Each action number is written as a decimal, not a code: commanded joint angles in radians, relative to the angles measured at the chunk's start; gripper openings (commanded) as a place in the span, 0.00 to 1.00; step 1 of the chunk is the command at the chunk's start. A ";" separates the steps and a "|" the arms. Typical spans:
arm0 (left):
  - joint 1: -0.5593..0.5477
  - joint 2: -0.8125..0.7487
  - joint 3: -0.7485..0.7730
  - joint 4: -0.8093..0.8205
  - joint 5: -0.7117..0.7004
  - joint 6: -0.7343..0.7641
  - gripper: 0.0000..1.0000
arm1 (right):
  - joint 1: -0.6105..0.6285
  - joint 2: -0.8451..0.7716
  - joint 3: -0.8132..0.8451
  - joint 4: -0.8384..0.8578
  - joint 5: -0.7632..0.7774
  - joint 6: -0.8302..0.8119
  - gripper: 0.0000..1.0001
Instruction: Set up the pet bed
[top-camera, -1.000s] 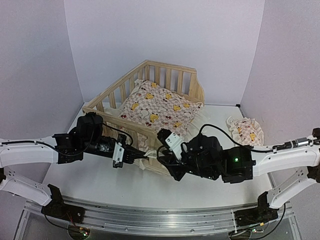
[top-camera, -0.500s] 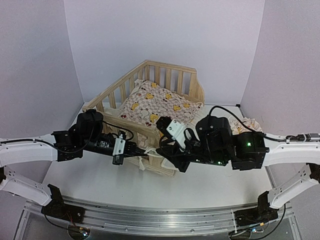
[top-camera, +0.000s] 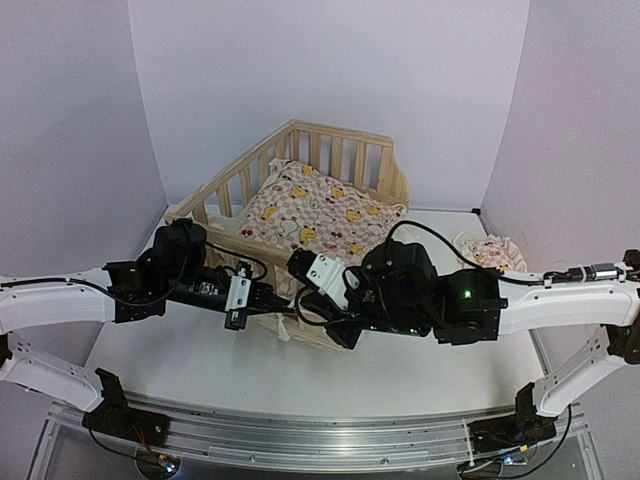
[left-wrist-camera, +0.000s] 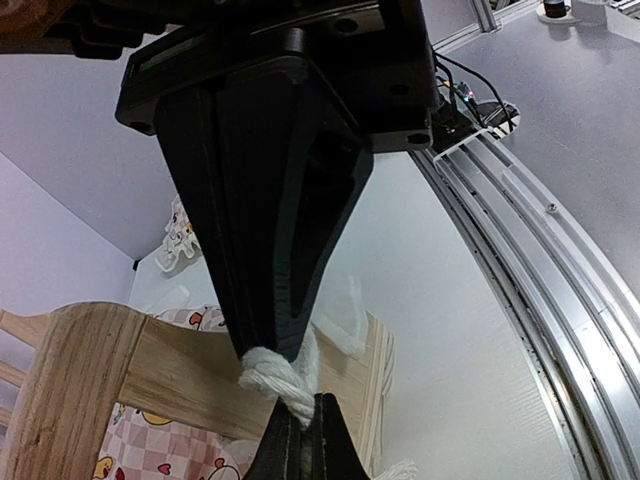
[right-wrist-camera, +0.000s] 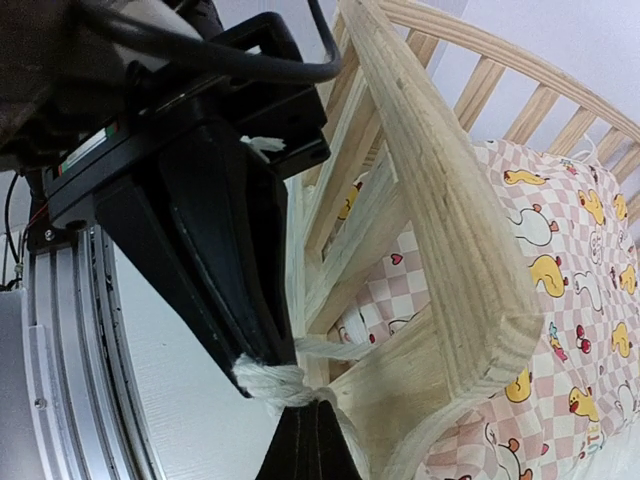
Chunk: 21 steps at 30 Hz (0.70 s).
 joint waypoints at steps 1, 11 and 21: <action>0.004 -0.006 0.042 0.036 0.015 0.025 0.00 | -0.023 -0.003 -0.007 0.073 0.028 0.030 0.00; 0.016 -0.013 0.051 0.076 0.019 0.008 0.00 | -0.056 -0.008 -0.101 0.068 -0.017 0.291 0.00; 0.025 0.025 0.057 0.091 -0.021 -0.100 0.00 | -0.056 -0.056 -0.105 0.053 -0.013 0.329 0.00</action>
